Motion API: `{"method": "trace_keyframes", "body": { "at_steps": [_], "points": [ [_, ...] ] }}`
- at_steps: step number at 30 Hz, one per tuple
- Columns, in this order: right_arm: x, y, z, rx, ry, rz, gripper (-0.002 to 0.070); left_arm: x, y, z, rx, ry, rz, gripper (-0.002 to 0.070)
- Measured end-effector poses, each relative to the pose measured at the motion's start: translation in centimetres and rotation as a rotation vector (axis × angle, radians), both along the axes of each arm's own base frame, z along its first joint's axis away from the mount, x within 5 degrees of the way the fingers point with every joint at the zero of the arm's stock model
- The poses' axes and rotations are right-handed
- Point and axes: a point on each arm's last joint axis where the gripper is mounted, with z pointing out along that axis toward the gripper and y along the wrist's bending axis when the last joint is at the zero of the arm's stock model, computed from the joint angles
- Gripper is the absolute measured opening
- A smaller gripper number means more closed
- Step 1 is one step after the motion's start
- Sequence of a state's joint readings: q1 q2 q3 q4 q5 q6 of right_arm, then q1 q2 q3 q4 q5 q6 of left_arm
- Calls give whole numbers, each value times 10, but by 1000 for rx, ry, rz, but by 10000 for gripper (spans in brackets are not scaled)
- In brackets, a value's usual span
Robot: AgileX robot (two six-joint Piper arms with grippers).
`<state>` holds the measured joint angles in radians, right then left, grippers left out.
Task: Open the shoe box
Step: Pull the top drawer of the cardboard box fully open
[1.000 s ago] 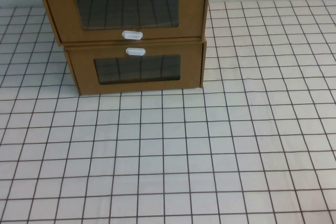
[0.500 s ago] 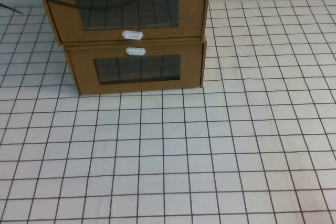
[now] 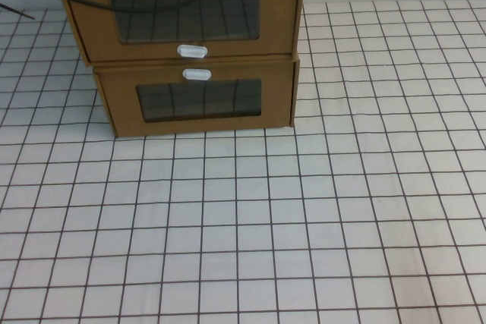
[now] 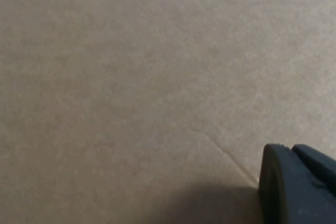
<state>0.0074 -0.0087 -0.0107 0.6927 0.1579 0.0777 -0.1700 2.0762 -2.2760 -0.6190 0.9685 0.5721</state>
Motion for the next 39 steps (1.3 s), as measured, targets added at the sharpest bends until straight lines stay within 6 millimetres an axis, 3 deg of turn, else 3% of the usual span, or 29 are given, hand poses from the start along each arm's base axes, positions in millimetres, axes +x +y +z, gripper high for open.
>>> {"method": "trace_keyframes", "body": {
  "at_steps": [5,10,18,25,32,39],
  "points": [
    [-1,13,36,-57,124,150,-13,-1,0,1,1,1,-4,-4],
    [10,25,64,-258,330,347,-13,-2,0,2,8,9,-15,-4],
    [40,32,80,-432,482,534,-13,-4,-1,3,14,16,-26,-4],
    [79,50,102,-494,494,687,-13,-5,-1,3,14,24,-29,-4],
    [126,94,127,-611,441,821,-13,-5,-1,3,16,27,-32,-4],
    [162,175,130,-833,438,962,-13,-5,-1,3,17,29,-34,-4]
  ]
}}
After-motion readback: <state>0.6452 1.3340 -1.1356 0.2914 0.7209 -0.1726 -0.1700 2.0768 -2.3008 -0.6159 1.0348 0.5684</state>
